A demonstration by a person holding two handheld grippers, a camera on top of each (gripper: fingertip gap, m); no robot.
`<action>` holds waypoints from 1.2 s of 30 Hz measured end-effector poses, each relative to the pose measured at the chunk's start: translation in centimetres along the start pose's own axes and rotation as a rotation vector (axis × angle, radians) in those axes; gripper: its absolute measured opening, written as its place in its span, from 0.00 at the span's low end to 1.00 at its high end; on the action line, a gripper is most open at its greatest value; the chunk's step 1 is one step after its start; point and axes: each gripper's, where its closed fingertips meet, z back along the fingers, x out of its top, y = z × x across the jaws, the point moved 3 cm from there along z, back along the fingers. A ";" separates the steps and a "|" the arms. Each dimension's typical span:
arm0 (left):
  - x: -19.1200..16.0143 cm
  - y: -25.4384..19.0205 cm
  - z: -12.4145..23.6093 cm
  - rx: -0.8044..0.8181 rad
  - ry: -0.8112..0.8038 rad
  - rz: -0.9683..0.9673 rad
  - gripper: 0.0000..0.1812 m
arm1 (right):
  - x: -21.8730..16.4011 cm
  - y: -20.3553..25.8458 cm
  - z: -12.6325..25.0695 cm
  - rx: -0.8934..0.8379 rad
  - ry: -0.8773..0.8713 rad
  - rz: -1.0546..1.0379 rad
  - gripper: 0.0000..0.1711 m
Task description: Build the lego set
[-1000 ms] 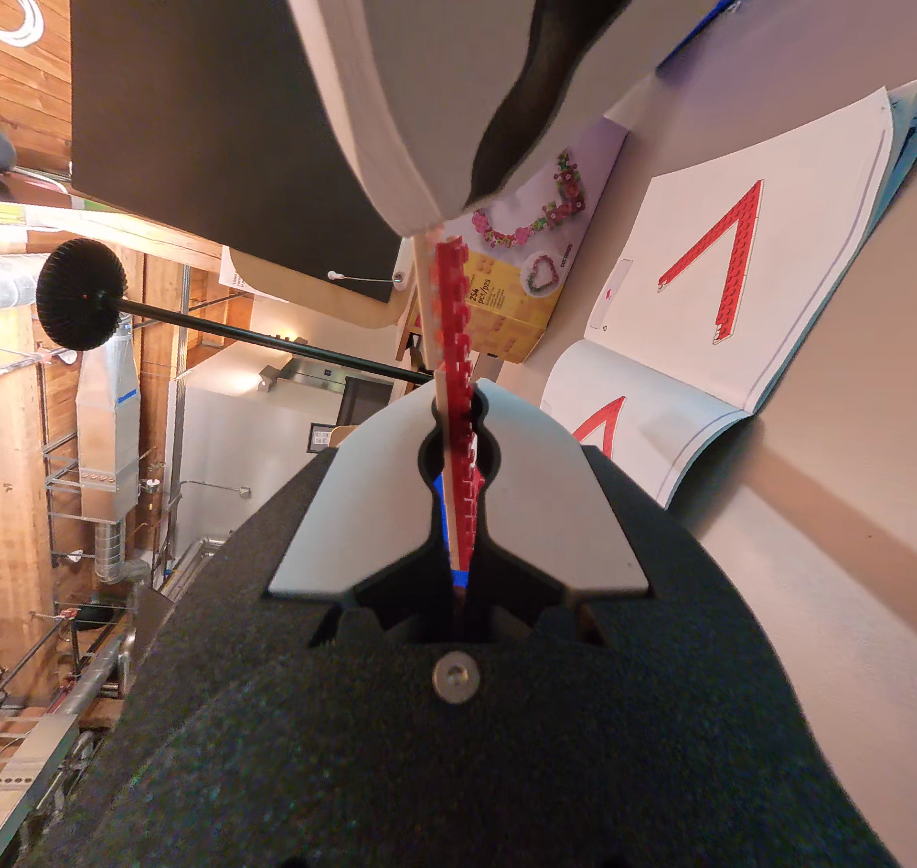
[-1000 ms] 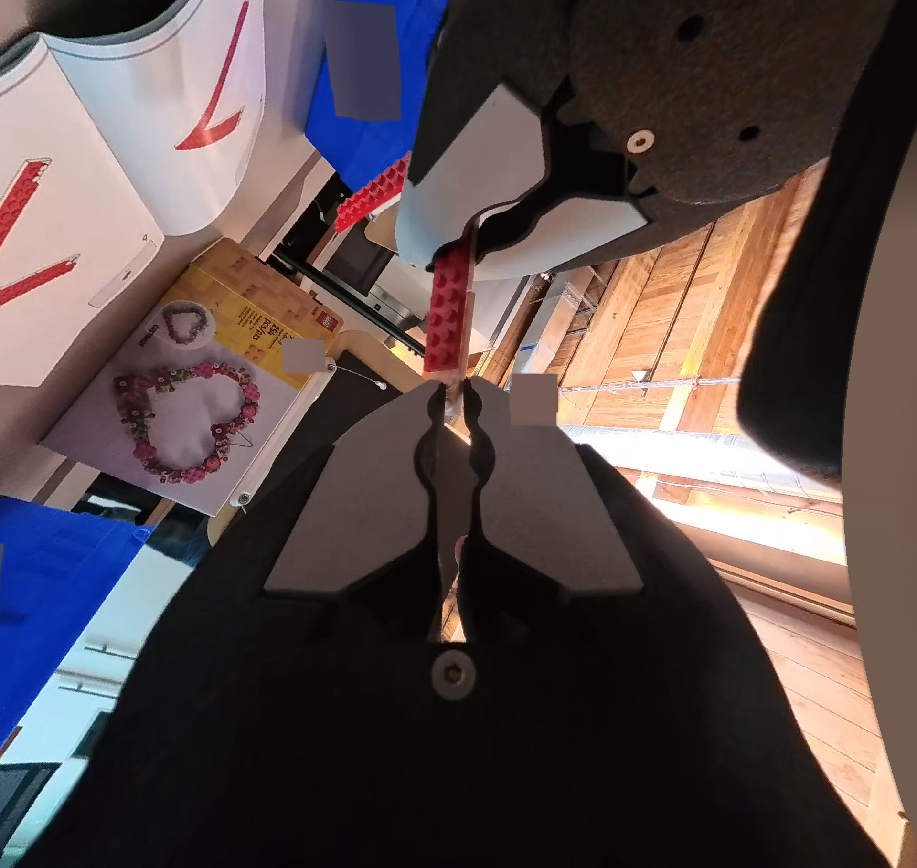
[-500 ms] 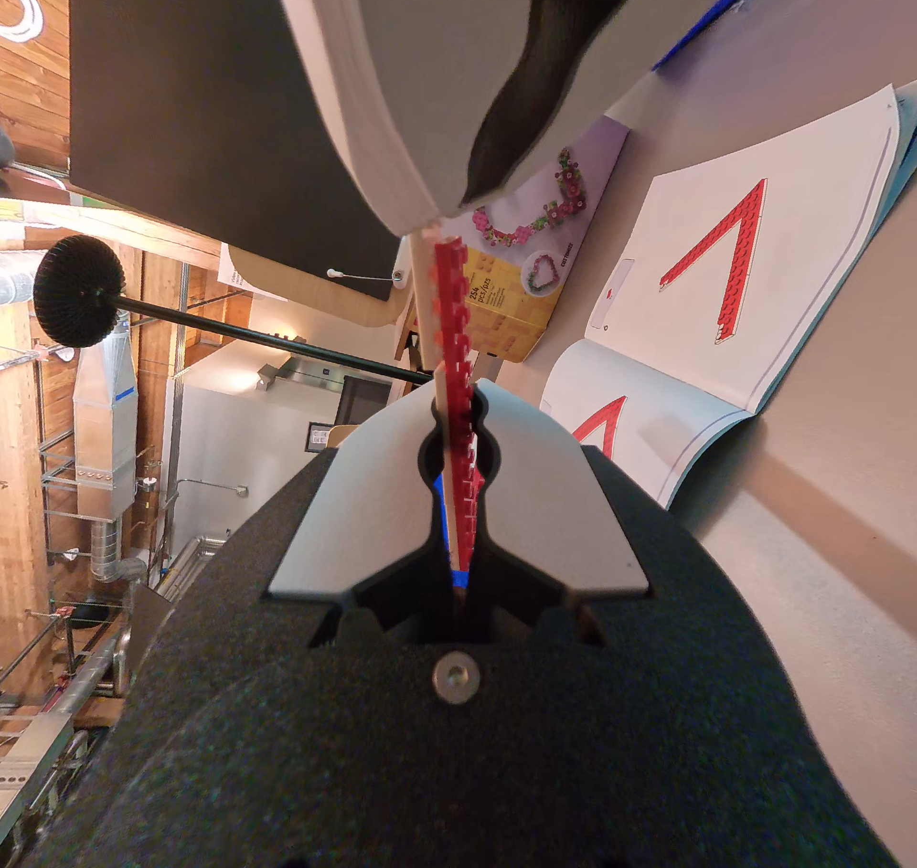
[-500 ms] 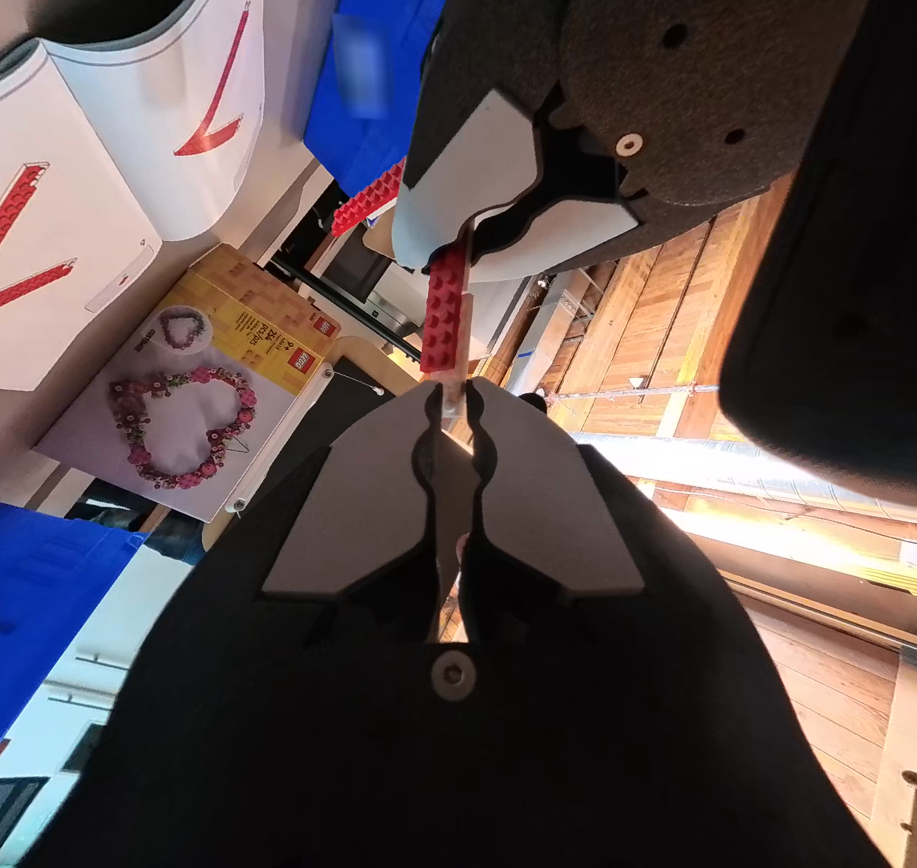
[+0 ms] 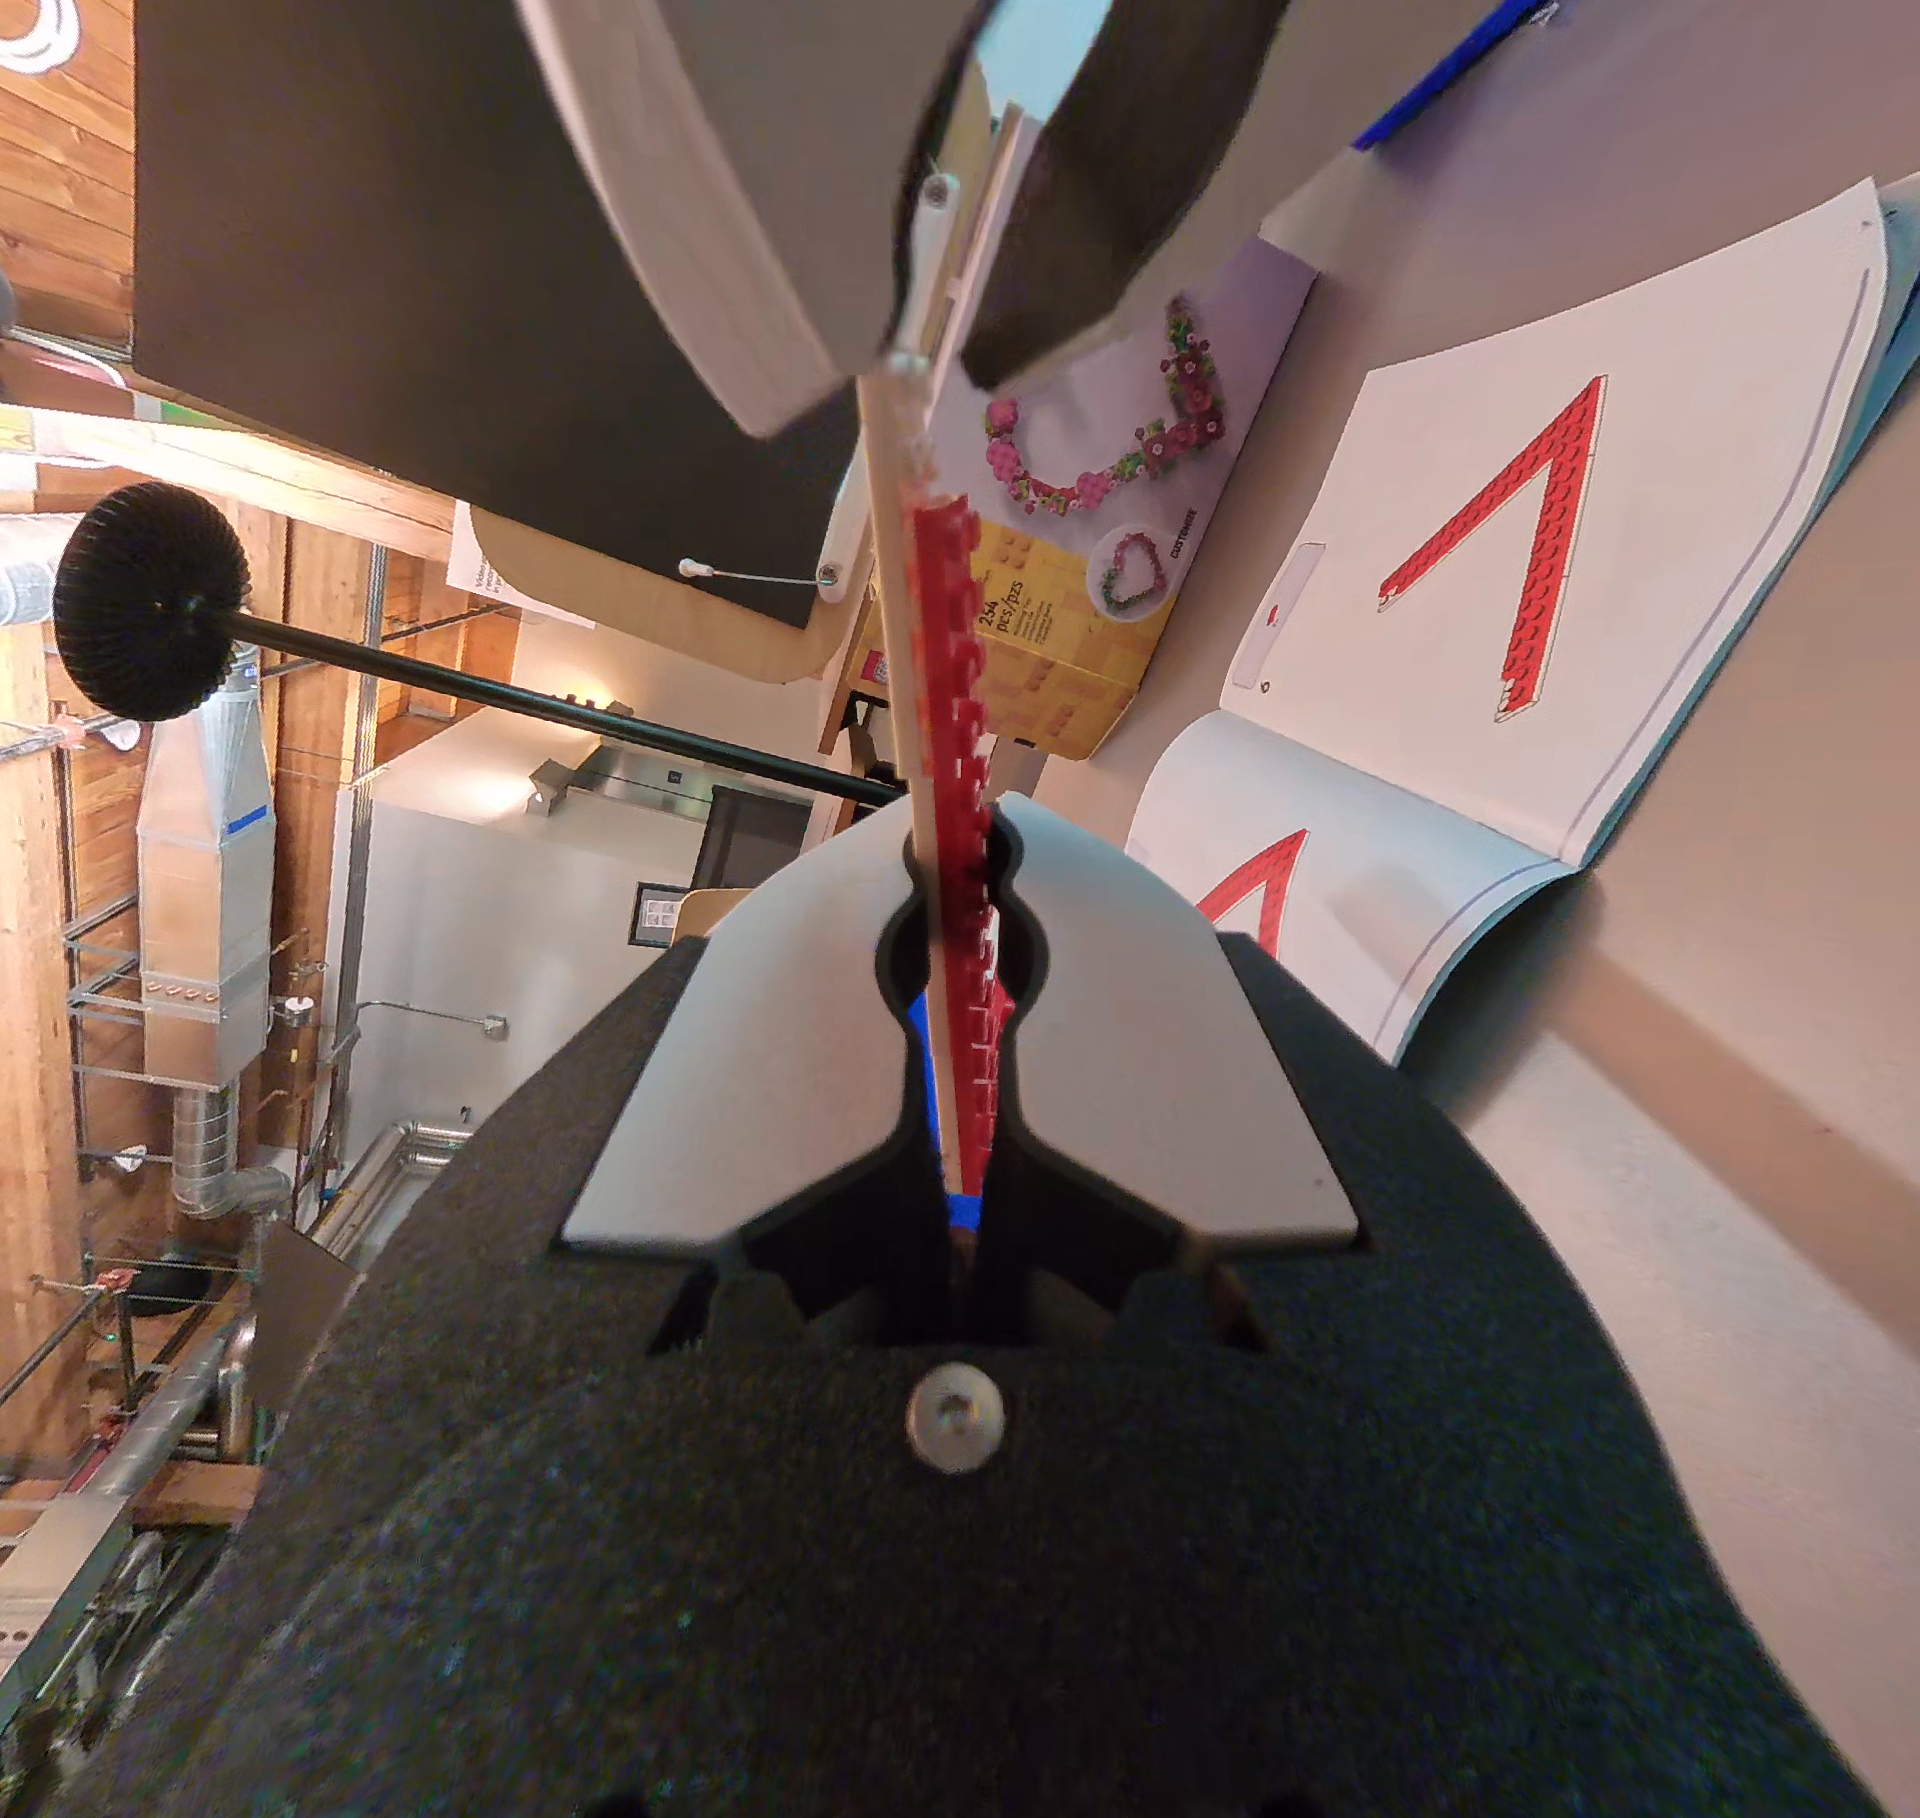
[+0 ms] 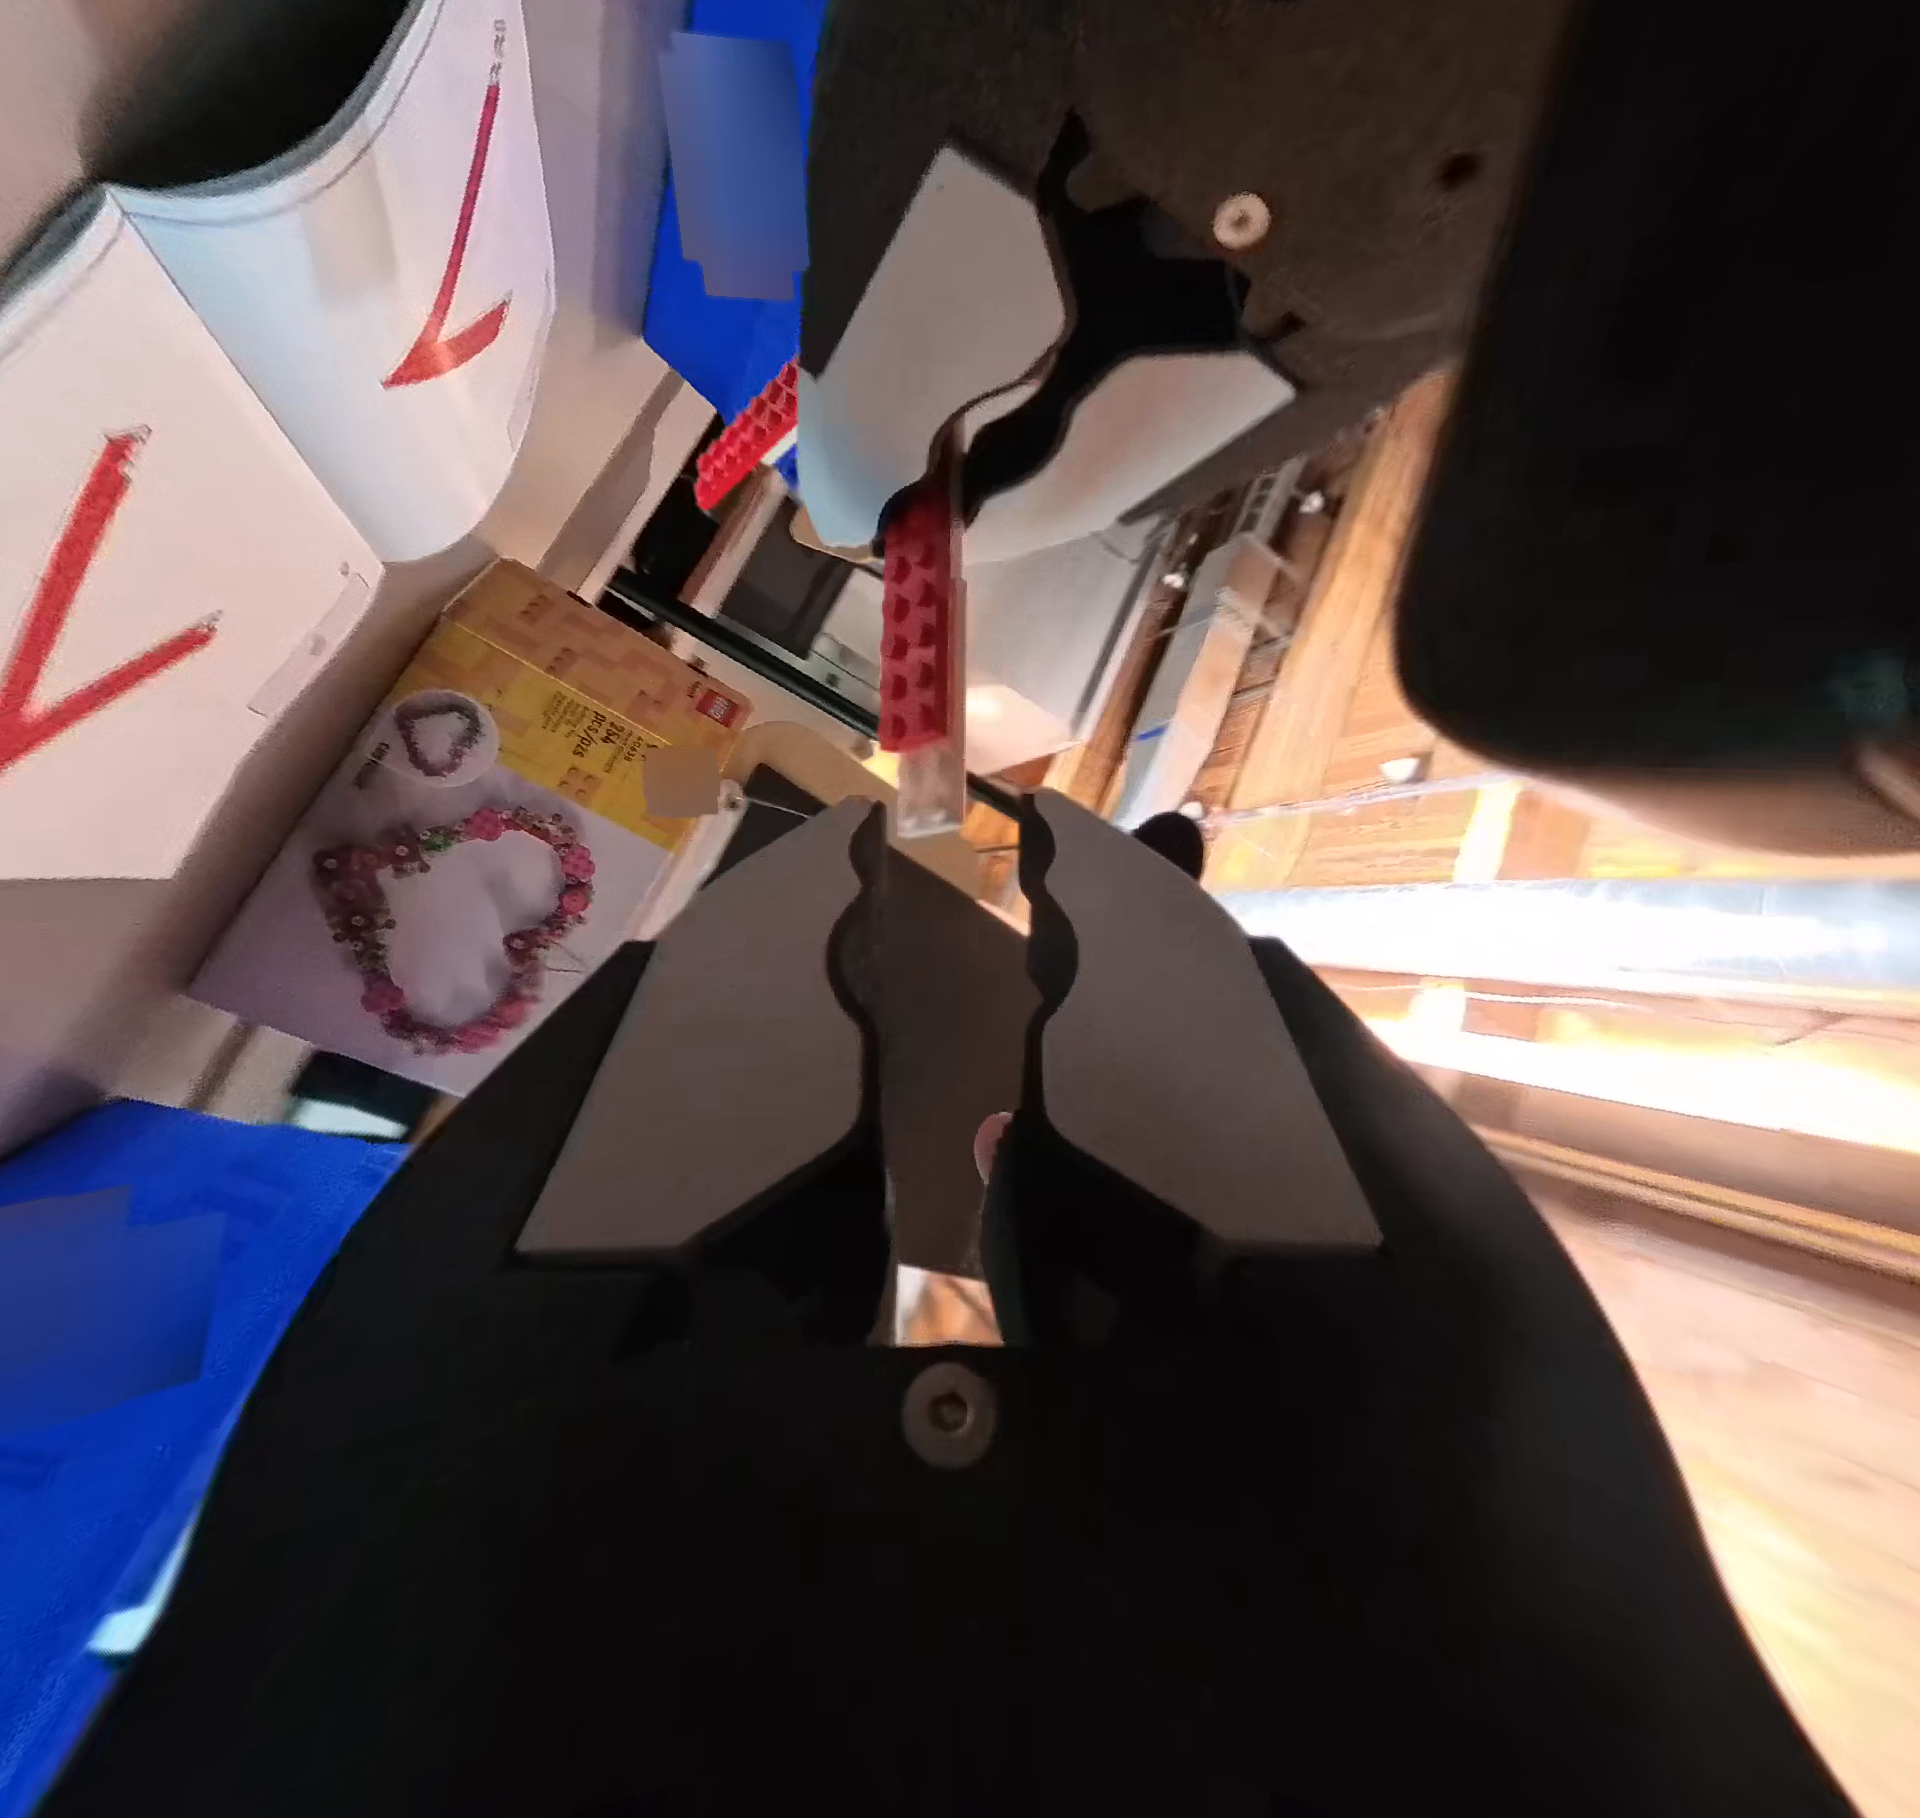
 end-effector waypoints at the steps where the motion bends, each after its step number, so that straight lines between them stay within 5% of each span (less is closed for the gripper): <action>1: -0.1 0.0 0.0 0.000 0.001 0.000 0.03 | -0.2 0.1 0.2 0.022 -0.010 -0.071 0.16; 7: 0.0 -0.3 -0.1 -0.024 -0.016 0.005 0.03 | -1.3 -0.3 2.6 0.202 -0.294 -0.883 0.31; 10: 0.7 -0.8 0.1 -0.060 -0.053 0.011 0.03 | -1.8 -1.3 2.7 0.277 -0.473 -1.049 0.31; 14: 1.8 -0.6 0.8 -0.078 -0.108 0.036 0.03 | -1.5 -1.2 1.8 0.418 -0.635 -1.070 0.33; 20: 3.3 0.5 2.3 -0.107 -0.227 0.097 0.03 | -1.7 -2.0 1.7 0.381 -0.813 -1.061 0.29; 36: 8.9 5.9 5.7 -0.158 -0.572 0.096 0.04 | -3.0 -7.7 4.2 0.071 -1.108 -1.170 0.16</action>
